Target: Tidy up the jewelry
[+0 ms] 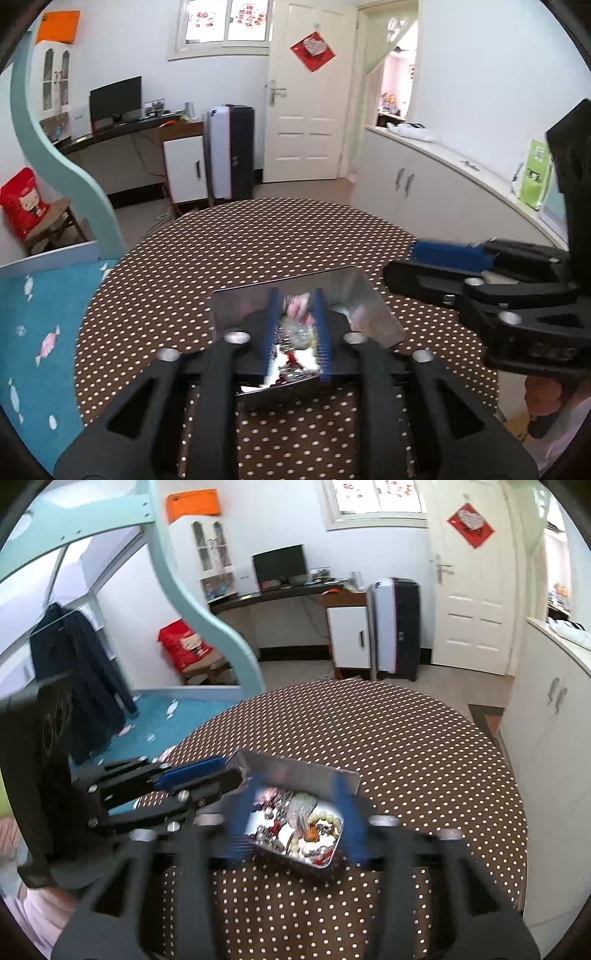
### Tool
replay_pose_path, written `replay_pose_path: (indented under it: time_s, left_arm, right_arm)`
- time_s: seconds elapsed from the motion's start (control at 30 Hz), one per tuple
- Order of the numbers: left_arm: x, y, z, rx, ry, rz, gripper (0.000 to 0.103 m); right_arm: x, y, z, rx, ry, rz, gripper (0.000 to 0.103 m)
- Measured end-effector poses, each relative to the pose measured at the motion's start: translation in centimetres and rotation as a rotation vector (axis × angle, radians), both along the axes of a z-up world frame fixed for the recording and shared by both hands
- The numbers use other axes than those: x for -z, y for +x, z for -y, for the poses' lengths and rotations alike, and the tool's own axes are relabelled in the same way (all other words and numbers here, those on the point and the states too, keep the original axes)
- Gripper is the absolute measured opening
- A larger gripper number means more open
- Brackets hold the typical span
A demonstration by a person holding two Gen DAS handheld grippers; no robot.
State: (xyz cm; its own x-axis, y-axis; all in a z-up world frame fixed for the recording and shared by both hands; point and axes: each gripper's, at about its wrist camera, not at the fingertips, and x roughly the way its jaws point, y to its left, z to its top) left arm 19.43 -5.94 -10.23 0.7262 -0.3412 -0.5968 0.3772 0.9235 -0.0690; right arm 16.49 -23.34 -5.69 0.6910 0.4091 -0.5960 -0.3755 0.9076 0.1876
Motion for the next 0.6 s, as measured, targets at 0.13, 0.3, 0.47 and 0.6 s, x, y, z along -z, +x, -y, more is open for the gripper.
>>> replay_pose_path:
  time_s: [0.13, 0.3, 0.47, 0.6]
  left_arm:
    - [-0.7, -0.3, -0.7, -0.033, -0.022, 0.001, 0.046]
    - [-2.5, -2.1, -0.7, -0.096, -0.034, 0.029, 0.051]
    - [-5.4, -5.4, -0.5, -0.149, -0.010, 0.107, 0.051]
    - [-7.6, -7.5, -0.7, -0.173, -0.044, 0.140, 0.051]
  right_arm:
    - [-1.1, -1.1, 0.3, 0.029, -0.025, 0.028, 0.051]
    - [-2.5, -3.3, 0.6, 0.074, -0.060, 0.085, 0.056]
    - [-4.3, -5.5, 0.7, 0.122, -0.091, 0.162, 0.073]
    - [-5.6, -7.6, 1.4, 0.182, -0.093, 0.229, 0.095]
